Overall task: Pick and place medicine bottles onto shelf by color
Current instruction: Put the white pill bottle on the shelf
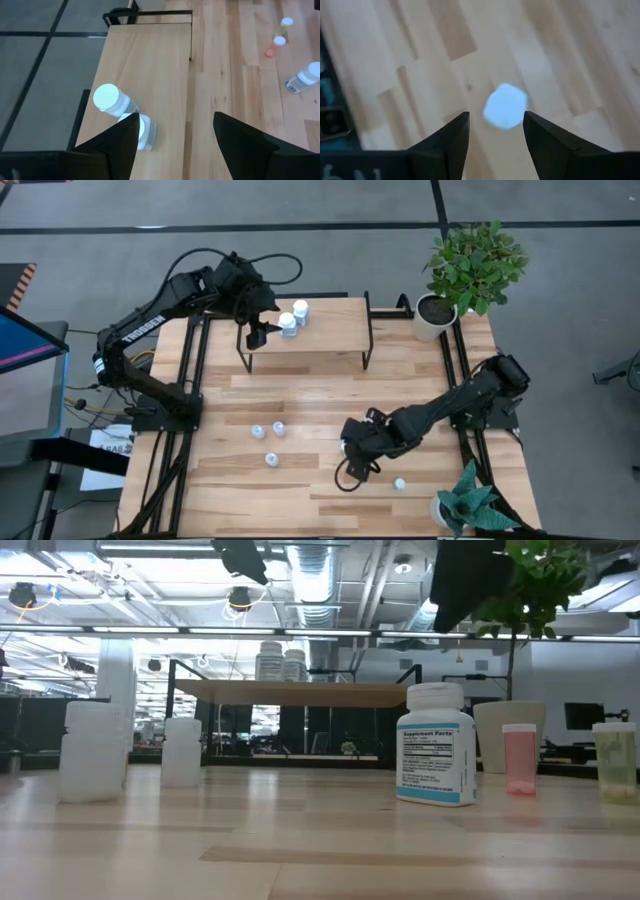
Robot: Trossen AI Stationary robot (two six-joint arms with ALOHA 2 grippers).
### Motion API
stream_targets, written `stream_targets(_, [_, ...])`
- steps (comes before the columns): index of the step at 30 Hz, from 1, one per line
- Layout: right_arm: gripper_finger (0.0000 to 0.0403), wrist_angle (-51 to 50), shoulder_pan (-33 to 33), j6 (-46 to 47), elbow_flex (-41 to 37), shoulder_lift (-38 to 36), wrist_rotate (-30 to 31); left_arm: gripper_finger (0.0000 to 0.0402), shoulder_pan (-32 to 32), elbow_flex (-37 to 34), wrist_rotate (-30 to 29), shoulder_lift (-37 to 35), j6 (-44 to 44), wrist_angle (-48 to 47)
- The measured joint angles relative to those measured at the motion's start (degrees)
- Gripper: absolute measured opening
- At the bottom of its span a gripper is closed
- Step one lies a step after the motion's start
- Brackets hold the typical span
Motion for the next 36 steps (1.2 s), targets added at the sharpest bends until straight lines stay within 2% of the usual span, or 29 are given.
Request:
stream_targets(9, [0.0256, 0.9, -2.6, -6.1, 0.0, 0.0, -12.4, 0.0242, 0.0, 0.0, -0.1, 0.0, 1.3, -0.1])
stream_targets(26, [0.0265, 0.8, -7.0, -10.1, 0.0, 0.2, -11.4, 0.0242, 0.0, 0.0, -0.1, 0.0, -0.3, -0.5])
stream_targets(36, [0.0265, 1.1, -6.7, -10.1, 0.0, 6.1, -11.7, 0.0242, 0.0, 0.0, -0.1, 0.0, -0.3, -1.5])
